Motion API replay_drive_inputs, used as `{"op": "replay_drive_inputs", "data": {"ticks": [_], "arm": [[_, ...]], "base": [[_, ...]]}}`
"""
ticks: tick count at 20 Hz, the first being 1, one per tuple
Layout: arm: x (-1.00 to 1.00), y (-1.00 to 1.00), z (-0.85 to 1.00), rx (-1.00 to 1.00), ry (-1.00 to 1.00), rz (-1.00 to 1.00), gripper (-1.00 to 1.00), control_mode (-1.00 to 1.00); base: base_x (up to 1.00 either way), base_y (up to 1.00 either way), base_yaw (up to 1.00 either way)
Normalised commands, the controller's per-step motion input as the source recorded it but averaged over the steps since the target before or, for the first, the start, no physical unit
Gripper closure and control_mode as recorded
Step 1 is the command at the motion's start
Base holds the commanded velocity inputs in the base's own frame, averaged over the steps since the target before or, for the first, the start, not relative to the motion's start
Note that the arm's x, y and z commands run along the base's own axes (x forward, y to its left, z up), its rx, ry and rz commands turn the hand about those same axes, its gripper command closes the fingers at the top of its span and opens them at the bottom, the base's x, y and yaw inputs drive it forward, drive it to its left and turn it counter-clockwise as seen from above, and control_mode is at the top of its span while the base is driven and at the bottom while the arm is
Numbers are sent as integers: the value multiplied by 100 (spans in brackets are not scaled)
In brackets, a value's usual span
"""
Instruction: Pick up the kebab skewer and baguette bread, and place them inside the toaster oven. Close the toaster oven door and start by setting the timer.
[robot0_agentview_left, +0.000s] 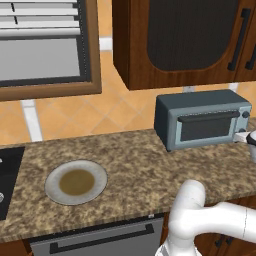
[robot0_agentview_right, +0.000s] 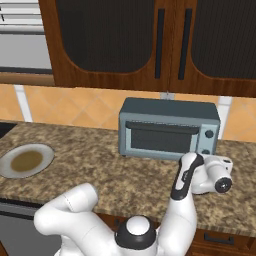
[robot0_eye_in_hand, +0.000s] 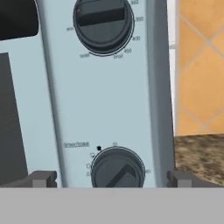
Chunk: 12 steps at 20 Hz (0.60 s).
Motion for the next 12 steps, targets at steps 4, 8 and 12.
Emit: {"op": "replay_drive_inputs", "data": {"ticks": [4,8,12], "arm": [[6,0,0,0,0,0,-100,-100],[0,0,0,0,2,0,-100,-100],[0,0,0,0,0,0,100,-100]], "base": [[0,0,0],[0,0,0],[0,0,0]]}}
